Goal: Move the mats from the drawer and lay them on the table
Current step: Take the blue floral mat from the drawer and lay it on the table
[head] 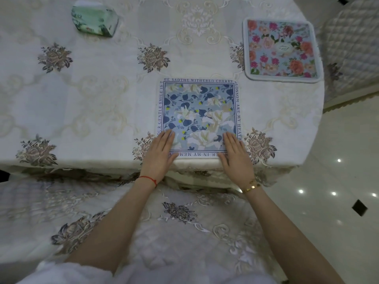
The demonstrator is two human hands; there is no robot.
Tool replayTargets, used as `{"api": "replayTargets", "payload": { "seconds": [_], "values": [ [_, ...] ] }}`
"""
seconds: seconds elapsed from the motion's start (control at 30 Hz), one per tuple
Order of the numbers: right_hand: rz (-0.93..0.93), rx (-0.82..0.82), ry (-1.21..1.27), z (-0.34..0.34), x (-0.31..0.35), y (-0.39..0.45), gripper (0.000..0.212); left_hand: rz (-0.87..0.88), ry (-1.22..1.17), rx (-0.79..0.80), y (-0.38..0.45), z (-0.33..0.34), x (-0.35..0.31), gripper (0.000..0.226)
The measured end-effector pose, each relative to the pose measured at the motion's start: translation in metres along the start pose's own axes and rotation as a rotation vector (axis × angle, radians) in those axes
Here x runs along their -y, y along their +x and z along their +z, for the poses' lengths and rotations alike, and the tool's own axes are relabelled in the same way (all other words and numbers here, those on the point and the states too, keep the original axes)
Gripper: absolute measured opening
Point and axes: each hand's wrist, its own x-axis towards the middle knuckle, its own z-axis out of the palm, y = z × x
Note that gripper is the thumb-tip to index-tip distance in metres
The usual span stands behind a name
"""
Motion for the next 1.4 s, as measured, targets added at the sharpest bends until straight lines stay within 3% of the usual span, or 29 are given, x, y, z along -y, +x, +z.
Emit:
{"api": "replayTargets", "payload": {
  "seconds": [0.2,0.57,0.97,1.4],
  "values": [
    [0.060,-0.044,-0.001,-0.015,-0.027,-0.009,0.061,-0.033,-0.028,-0.033,-0.011,-0.010,0.013,0.065],
    [-0.117,0.071,0.038,-0.017,0.011,0.081,0.064,0.026,-0.090,-0.033,0.060,-0.018,-0.008,0.062],
    [-0.052,-0.020,0.035,-0.034,-0.040,0.063,0.063,-0.010,-0.066,-0.127,0.050,-0.021,0.027,0.062],
    [-0.311,0.090,0.011,-0.037,0.035,0.229,0.064,0.120,-0.070,-0.073,0.203,-0.040,0.011,0.056]
  ]
}}
